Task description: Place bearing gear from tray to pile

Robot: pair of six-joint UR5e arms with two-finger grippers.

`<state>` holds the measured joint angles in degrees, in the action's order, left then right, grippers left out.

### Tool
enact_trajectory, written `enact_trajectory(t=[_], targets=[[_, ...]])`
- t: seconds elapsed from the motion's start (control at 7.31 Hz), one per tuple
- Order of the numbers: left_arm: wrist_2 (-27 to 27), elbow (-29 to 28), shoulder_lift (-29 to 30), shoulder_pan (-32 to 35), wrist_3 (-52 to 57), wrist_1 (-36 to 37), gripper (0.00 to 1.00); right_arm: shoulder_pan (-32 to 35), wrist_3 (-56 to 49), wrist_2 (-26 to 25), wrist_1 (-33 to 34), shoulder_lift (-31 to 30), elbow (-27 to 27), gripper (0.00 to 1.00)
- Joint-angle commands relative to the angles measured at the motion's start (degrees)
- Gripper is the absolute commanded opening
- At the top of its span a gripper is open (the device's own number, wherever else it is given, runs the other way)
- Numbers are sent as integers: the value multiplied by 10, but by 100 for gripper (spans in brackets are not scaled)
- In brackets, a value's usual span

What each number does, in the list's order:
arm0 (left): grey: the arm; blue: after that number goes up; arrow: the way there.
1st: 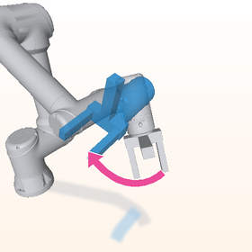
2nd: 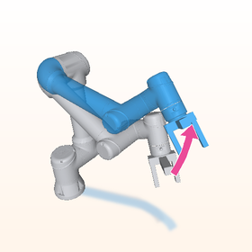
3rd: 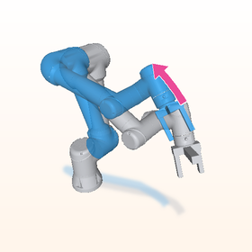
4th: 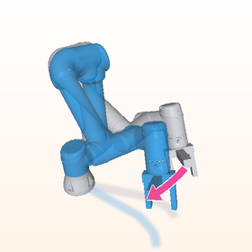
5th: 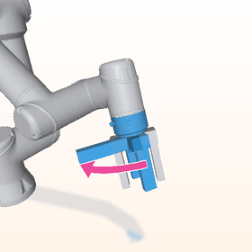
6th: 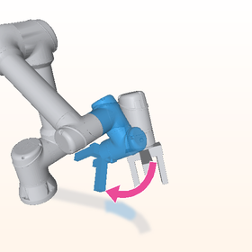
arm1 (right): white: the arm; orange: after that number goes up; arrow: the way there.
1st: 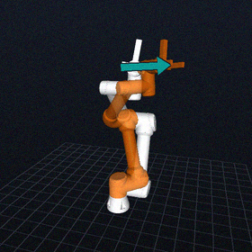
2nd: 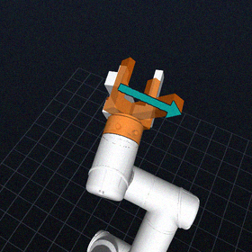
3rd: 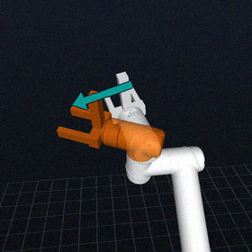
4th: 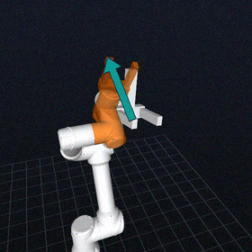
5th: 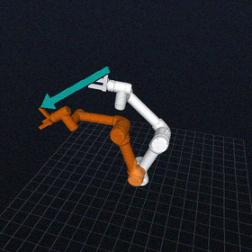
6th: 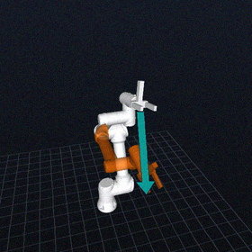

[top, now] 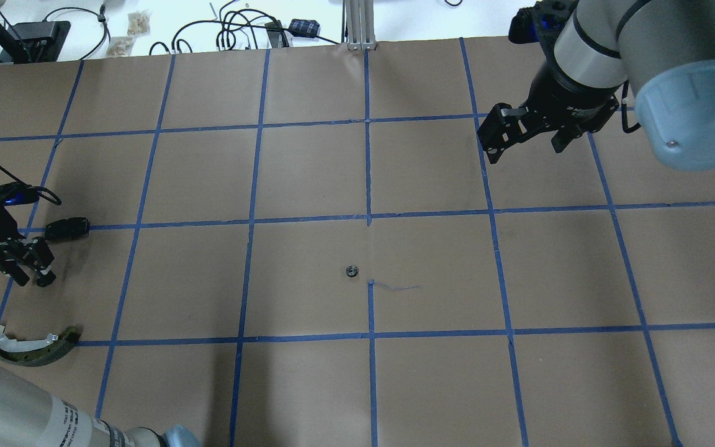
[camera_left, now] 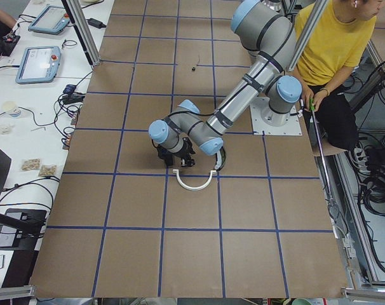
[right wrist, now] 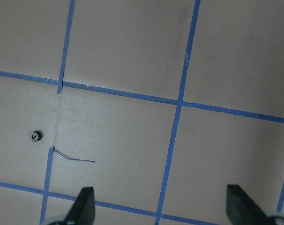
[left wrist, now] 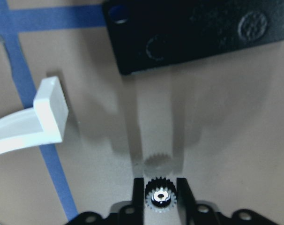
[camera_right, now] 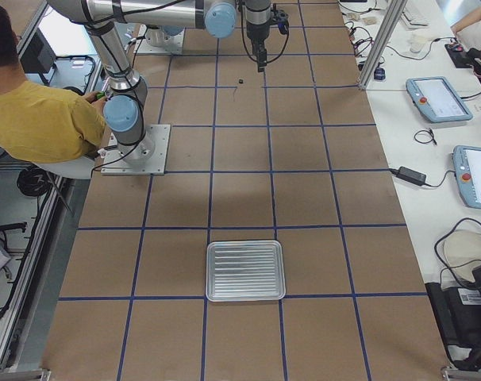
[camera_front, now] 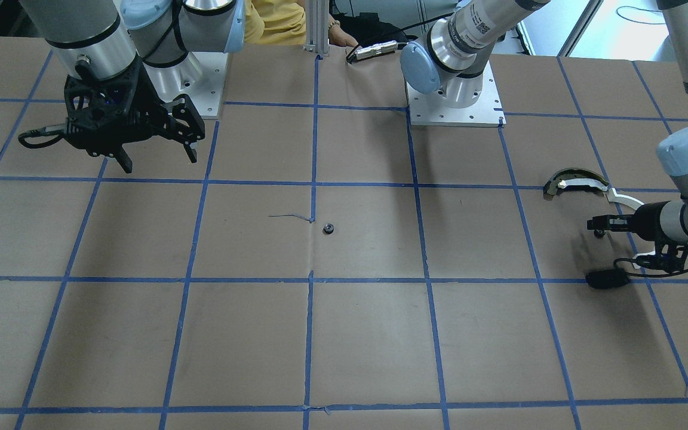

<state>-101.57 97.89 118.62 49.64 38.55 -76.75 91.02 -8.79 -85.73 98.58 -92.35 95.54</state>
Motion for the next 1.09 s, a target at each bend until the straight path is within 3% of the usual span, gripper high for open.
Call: enact_trajectory(t=[0.0,0.14,0.41,0.68,0.96], targets=[[32,-16,-18,37,-71,-2,100,11,6,-1,-58,1,-71,100],[65,-34,-35,85,-100,-3,100,9,-13,-1,-49,10,-95,100],[108,-59,-56,206,-207,2,100,4,-11,-59,-48,30,-66,100],[122,-55,-62,348,-311,26,100,-5,-2,-59,-41,37,-71,100],[124,-48,-48,451,-449,47,100,-6,3,-55,-40,67,-110,100]])
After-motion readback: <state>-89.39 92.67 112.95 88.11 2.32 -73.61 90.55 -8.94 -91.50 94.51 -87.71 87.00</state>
